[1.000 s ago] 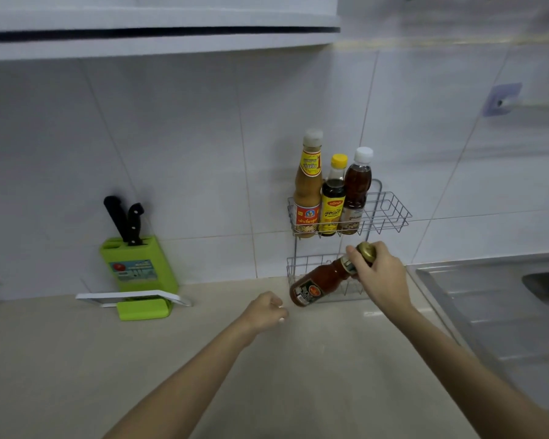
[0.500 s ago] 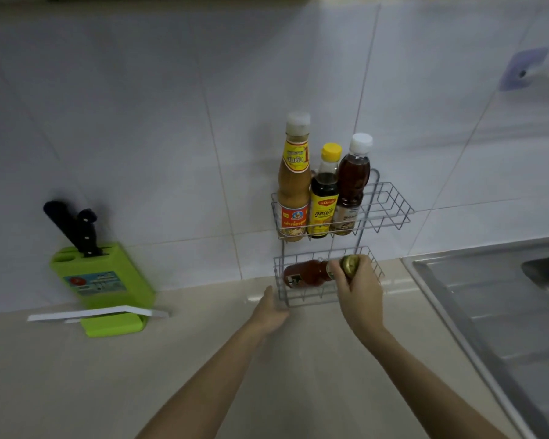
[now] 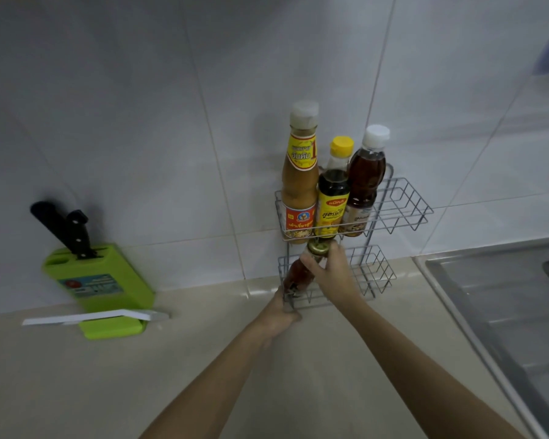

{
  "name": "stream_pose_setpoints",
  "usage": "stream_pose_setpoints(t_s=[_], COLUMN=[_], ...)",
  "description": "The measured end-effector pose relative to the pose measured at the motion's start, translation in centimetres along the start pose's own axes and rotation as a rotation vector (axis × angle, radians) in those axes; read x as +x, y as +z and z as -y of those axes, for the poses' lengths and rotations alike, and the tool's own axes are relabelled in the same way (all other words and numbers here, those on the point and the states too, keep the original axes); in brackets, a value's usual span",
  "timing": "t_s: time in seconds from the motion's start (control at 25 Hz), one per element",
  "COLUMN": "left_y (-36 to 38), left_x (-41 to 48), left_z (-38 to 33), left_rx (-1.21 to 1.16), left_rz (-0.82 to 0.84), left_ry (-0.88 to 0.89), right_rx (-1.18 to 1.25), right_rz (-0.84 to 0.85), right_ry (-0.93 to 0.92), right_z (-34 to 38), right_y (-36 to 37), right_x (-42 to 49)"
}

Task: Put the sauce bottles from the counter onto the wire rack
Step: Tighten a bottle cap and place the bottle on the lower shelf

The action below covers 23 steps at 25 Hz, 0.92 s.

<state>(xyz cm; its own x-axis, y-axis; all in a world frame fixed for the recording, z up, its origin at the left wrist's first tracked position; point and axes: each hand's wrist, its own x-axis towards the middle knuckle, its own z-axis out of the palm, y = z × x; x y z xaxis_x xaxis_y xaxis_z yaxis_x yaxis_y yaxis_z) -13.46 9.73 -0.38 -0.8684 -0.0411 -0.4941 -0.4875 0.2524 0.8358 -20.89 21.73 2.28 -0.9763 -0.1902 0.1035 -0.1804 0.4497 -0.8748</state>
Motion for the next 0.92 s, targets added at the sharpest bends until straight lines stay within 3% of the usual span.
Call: stream_pose_setpoints(t_s=[0.16,0.36,0.92], left_y=[-0.1,-0.2,-0.3], left_x=[0.7,0.9,0.8], left_z=[0.5,0.4,0.3], left_rx=[0.019,0.029,0.11], left_rz=[0.019,0.041,0.041], left_ry=[-0.001,0.005,0.004], right_rx=[-0.145,-0.22,-0.101], right_rz=[0.188,0.174,0.267], right_ry=[-0.09,-0.107,-0.038], right_z=[-0.1,0.6,0.1], right_y=[1.1,0.9,0.2], right_x=[0.7,1.6,1.2])
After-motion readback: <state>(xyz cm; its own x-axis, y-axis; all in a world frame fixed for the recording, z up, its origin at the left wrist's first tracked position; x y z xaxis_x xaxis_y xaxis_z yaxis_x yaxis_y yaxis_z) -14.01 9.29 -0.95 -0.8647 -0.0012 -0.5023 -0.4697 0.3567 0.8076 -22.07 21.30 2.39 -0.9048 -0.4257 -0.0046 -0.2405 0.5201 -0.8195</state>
